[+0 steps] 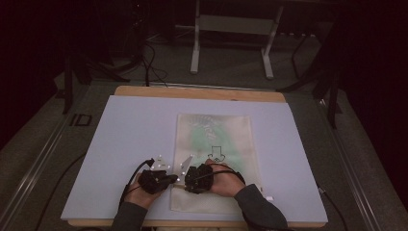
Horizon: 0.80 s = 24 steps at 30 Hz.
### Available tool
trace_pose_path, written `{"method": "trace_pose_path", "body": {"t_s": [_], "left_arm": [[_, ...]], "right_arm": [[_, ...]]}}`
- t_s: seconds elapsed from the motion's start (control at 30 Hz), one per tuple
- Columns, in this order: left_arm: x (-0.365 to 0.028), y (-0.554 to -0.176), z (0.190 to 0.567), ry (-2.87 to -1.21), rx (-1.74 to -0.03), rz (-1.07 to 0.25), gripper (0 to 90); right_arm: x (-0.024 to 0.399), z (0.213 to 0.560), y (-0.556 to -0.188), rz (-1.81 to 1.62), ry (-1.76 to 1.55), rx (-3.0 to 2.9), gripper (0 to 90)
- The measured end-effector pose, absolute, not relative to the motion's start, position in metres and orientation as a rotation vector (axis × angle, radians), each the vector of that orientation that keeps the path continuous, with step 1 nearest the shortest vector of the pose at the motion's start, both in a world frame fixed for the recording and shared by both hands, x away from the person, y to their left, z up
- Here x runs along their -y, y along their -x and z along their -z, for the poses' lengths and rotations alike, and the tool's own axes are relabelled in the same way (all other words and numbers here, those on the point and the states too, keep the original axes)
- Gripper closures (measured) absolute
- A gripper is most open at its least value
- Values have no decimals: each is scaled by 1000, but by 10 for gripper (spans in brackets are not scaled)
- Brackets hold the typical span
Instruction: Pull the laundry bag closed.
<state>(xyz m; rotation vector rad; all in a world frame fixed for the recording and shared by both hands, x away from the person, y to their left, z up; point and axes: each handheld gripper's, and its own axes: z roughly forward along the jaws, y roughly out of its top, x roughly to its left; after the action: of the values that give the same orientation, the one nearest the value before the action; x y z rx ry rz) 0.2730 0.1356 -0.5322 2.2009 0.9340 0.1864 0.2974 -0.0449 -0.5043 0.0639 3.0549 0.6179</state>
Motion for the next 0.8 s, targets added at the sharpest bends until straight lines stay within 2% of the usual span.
{"method": "trace_pose_path", "body": {"t_s": [0.8], "left_arm": [[-135,-273,532,-2199,-940,-184,896]], "right_arm": [[60,505,-295,-642,-83,-3045,822]]}}
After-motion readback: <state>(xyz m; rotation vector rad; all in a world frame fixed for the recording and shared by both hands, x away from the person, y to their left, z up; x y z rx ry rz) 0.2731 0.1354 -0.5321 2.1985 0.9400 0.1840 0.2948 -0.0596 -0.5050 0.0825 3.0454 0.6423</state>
